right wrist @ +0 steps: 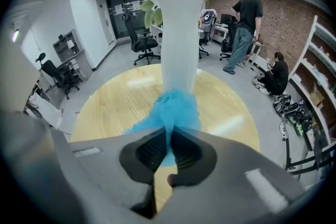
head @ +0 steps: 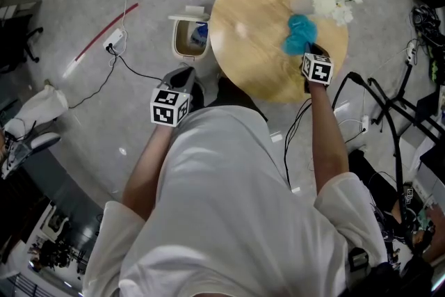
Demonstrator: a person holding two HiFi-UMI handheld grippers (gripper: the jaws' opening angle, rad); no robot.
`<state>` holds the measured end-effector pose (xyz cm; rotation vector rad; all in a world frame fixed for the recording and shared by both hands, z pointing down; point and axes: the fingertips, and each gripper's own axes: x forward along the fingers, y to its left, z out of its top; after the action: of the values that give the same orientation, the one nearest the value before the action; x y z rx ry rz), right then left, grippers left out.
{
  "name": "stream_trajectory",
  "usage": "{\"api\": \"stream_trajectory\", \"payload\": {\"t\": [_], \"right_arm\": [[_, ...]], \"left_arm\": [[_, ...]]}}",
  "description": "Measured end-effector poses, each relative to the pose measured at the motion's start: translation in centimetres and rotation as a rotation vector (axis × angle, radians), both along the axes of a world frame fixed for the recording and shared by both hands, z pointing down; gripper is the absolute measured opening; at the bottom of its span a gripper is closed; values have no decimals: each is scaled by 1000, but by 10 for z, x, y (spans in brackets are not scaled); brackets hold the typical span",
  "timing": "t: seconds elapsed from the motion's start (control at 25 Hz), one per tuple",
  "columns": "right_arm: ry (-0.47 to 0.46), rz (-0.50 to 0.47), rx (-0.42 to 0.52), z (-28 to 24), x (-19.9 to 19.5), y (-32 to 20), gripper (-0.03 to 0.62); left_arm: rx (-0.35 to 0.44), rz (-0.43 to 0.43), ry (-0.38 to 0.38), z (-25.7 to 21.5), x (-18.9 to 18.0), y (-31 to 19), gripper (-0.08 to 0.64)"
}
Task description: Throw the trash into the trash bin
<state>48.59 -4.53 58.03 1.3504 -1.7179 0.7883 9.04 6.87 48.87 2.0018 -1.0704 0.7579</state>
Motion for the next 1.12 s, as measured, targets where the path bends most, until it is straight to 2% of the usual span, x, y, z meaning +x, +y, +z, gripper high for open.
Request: {"api": "stream_trajectory", "payload": {"t": [0.64, 1.12], "right_arm": [[-24, 5, 50, -28, -29, 12, 5], [-105, -57, 74, -49, -106, 23, 5]], "left_arm": [[37, 6, 16, -6, -18, 5, 5], [61, -13, 34, -11, -44, 9, 5]]}}
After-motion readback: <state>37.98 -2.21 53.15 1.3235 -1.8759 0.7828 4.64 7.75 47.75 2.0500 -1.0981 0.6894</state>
